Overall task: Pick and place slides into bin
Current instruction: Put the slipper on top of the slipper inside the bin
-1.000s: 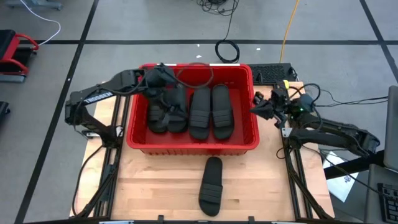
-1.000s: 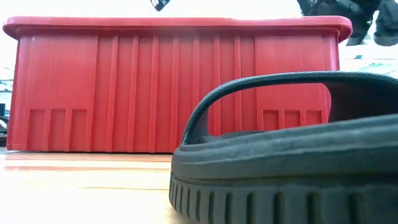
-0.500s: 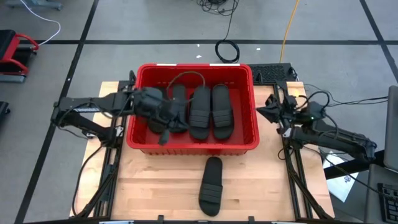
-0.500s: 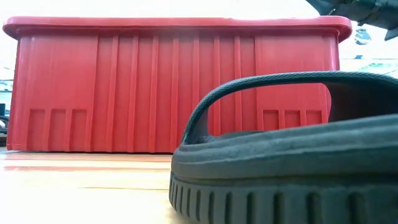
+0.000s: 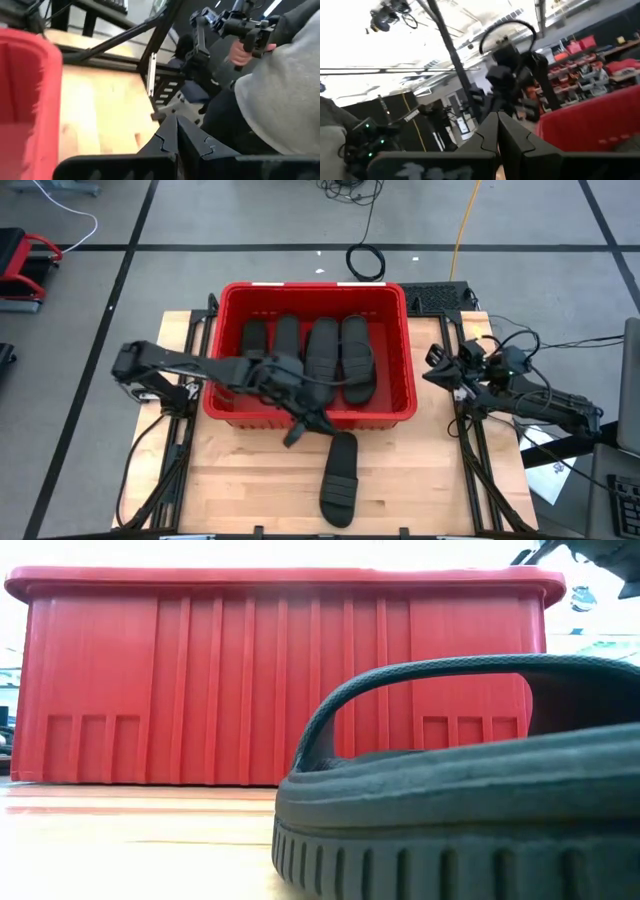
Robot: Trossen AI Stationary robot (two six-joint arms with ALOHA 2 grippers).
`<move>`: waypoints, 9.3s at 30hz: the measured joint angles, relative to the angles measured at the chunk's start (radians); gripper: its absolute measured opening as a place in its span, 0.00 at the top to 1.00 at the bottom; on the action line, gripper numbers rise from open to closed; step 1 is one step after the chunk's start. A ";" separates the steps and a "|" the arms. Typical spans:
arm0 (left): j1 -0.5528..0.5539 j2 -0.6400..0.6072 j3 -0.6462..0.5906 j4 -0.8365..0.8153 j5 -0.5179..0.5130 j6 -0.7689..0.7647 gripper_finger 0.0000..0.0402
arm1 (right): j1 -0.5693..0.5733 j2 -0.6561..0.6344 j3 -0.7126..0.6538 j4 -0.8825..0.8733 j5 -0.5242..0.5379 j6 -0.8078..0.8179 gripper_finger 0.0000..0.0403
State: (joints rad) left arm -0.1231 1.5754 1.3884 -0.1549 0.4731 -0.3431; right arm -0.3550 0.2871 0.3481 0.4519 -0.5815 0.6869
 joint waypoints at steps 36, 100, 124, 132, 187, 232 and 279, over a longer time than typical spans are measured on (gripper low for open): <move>-0.221 0.336 0.000 -0.064 -0.315 0.084 0.59 | -0.001 -0.021 0.000 0.022 -0.178 0.091 1.00; -0.201 0.218 0.426 -0.606 -0.018 0.208 0.99 | 0.000 -0.021 0.000 0.051 -0.288 0.188 1.00; -0.241 -0.056 0.754 -1.404 -0.793 0.196 1.00 | -0.004 -0.021 0.000 -0.099 -0.088 -0.189 1.00; -0.045 -0.215 0.679 -1.349 -0.842 0.425 1.00 | -0.004 0.006 0.000 -0.131 0.139 -0.260 1.00; 0.858 -0.211 0.372 -0.426 -0.295 0.777 1.00 | -0.005 0.024 0.000 -0.211 0.429 -0.340 1.00; 0.881 -0.819 -0.106 -0.827 0.069 0.644 1.00 | -0.006 0.095 0.000 -0.171 0.453 -0.254 1.00; 0.529 -1.169 -0.787 -0.190 -1.330 0.489 1.00 | -0.007 0.283 0.000 0.054 0.494 -0.190 1.00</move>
State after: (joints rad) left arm 0.4061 0.4063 0.6017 -0.3454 -0.8566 0.1457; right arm -0.3616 0.5705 0.3477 0.5060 -0.0877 0.4967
